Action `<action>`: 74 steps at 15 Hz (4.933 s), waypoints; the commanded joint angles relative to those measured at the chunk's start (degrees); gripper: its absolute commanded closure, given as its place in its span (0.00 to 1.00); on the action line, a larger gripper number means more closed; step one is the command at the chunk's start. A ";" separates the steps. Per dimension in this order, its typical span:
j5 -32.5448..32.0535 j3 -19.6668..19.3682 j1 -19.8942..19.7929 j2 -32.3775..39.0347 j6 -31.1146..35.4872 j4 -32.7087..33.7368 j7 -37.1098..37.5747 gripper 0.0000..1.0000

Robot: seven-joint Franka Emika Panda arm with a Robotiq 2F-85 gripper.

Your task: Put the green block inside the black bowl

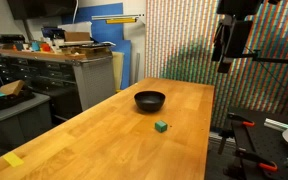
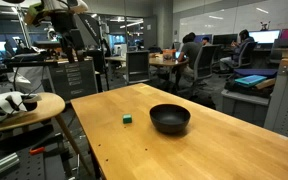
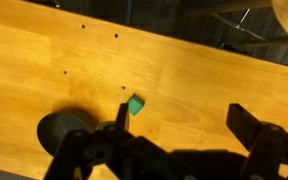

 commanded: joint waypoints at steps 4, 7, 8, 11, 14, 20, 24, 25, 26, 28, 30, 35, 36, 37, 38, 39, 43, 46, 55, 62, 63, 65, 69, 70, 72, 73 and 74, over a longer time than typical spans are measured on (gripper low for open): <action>-0.66 -0.89 0.93 0.08 -0.07 0.31 0.53 0.00; -0.66 -0.89 0.93 0.08 -0.07 0.31 0.53 0.00; -0.93 -0.59 0.47 0.75 0.09 0.42 1.29 0.00; -2.17 0.67 -1.57 3.03 3.06 0.68 5.79 0.00; -4.79 1.74 -4.39 6.78 7.34 1.51 12.79 0.00; -12.22 3.15 -10.68 17.91 16.24 3.62 25.98 0.00; -16.70 1.29 -11.53 26.61 20.84 6.65 31.19 0.00; -16.92 0.42 -11.09 28.93 22.12 7.62 31.40 0.00; -17.00 -0.44 -10.53 31.19 22.87 8.72 31.37 0.00; -16.41 -2.24 -9.40 35.72 25.03 10.94 30.76 0.00; -16.27 -4.17 -8.21 39.98 26.70 13.11 30.38 0.00; -14.21 -9.56 -4.34 49.79 29.23 18.07 28.58 0.00; -13.46 -10.42 -3.70 51.62 29.64 18.96 28.04 0.00; -13.04 -11.30 -3.01 53.15 30.02 19.77 27.87 0.00; -12.39 -12.02 -2.46 54.68 29.99 20.62 27.46 0.00; -12.12 -12.82 -1.84 56.01 29.92 21.40 27.44 0.00; -9.74 -14.99 -0.13 59.04 29.84 22.94 27.18 0.00; -8.43 -16.32 0.97 59.53 30.24 22.75 27.93 0.00; -5.35 -17.03 0.97 61.31 29.99 22.85 26.53 0.23; -5.51 -18.04 1.64 61.09 30.04 21.95 26.83 0.80; -5.71 -18.24 1.84 60.71 30.05 21.60 27.16 0.83; -5.95 -18.53 2.13 59.41 29.97 20.70 27.53 0.83; -6.99 -19.14 3.08 55.24 28.81 19.12 27.91 0.83; -7.84 -19.63 3.65 53.86 27.77 18.83 28.47 0.83; -9.06 -19.99 4.10 50.56 25.95 18.08 28.56 0.83; -10.18 -20.27 4.27 49.03 24.85 17.88 28.96 0.83; -11.23 -20.41 4.08 47.30 23.72 17.63 29.27 0.83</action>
